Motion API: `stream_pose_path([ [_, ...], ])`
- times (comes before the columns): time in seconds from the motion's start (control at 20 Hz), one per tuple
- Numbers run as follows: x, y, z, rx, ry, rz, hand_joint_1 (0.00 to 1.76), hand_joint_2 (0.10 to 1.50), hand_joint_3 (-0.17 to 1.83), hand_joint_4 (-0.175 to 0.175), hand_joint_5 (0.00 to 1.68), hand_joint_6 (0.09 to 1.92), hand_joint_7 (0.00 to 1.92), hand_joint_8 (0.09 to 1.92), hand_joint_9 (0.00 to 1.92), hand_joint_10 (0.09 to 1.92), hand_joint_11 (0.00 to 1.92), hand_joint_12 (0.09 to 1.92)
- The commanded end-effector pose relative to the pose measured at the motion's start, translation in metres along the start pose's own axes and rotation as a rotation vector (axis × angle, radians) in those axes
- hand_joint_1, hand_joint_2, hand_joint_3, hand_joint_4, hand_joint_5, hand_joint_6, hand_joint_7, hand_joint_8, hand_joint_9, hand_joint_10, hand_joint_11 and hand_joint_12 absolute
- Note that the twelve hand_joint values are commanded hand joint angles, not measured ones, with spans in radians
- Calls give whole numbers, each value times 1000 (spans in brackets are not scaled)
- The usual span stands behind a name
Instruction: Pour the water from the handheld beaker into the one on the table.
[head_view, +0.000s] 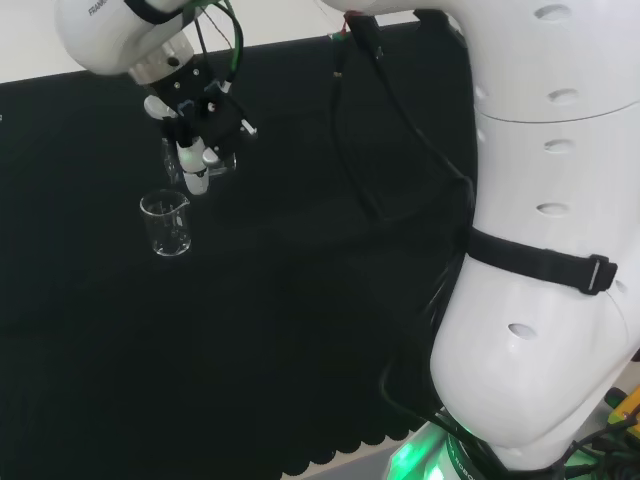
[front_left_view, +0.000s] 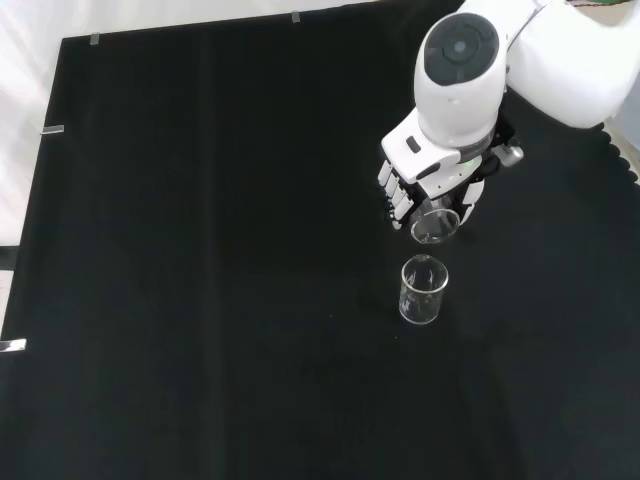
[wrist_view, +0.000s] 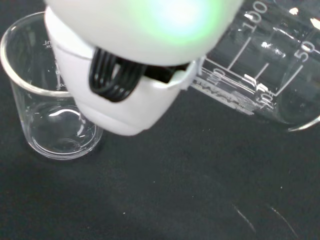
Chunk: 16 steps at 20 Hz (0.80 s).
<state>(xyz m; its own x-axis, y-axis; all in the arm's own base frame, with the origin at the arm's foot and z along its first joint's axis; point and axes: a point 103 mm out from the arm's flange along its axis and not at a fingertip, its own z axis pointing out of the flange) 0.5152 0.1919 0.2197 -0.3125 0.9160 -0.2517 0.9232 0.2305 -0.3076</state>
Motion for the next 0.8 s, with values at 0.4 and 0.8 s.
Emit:
stream_pose_path([
  [0.4, -18, -4, -8, -80, 173, 39, 1429, 1017, -175, -175, 1273, 448, 1600, 87, 1354, 473, 1211, 720],
  [0.8, -30, -12, -12, -134, 291, 47, 1429, 1017, -175, -175, 1271, 449, 1600, 87, 1352, 478, 1213, 720],
])
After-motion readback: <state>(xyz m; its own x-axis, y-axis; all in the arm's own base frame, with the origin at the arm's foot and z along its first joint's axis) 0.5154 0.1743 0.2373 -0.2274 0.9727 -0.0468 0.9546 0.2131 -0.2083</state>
